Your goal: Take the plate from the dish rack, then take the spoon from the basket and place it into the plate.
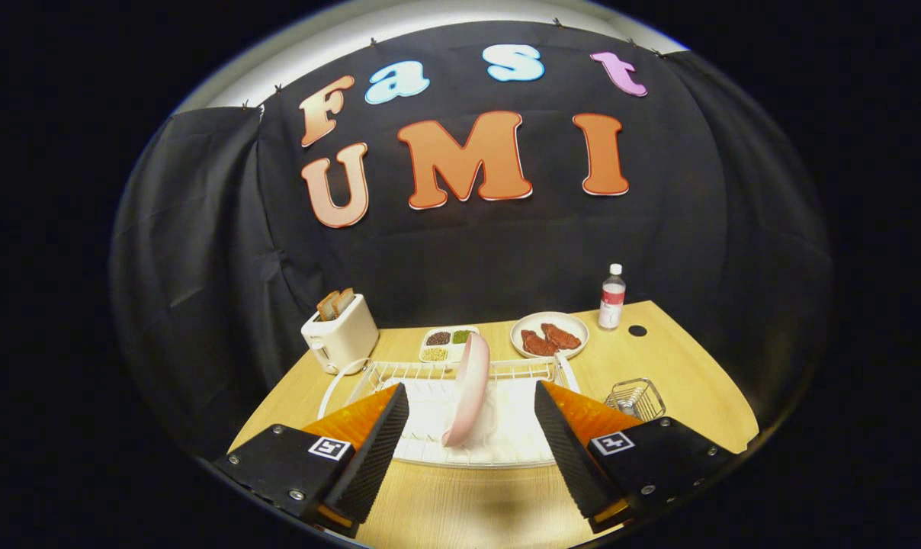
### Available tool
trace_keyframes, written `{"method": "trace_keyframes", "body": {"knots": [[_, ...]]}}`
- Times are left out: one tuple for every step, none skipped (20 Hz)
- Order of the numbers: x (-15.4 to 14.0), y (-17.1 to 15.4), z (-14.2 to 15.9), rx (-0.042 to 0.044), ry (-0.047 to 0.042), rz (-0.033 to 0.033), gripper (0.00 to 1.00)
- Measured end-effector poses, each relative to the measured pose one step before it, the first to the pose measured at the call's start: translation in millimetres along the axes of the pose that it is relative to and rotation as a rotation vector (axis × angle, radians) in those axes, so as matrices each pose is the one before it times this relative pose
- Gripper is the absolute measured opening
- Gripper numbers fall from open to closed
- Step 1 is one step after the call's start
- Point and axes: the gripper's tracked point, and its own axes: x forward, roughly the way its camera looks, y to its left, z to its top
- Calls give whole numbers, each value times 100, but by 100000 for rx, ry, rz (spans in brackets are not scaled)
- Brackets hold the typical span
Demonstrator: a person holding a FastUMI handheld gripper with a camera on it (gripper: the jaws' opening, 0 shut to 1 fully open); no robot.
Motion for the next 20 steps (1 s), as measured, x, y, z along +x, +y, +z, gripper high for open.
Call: {"method": "trace_keyframes", "body": {"knots": [[767,312,-74,1281,1785,861,99],[695,189,-41,1117,1674,221,99],[727,-57,2,884,1905,-650,99],[816,-228,-71,535,2067,-1529,99],[818,-174,-27,201,1906,-1375,99],[789,156,-19,-189,1728,-701,99],[934,154,-71,-556,1787,-411,99],[733,146,-209,-612,1952,-386,99],[771,157,-142,-372,2209,157,99],[844,287,-233,335,2706,390,98],[939,116,-37,703,2222,206,98],[1020,-105,75,826,1759,-144,98],[1191,-6,-68,499,2038,-120,98],[1069,-153,-248,533,2292,-409,98],[1067,-80,-256,202,2523,-327,98],[870,-120,-286,451,2359,-269,98],[837,5,-295,555,2240,7,98],[797,-90,-447,960,2447,-81,98],[676,106,-282,1058,2007,100,98],[681,115,-283,624,1667,264,96]]}}
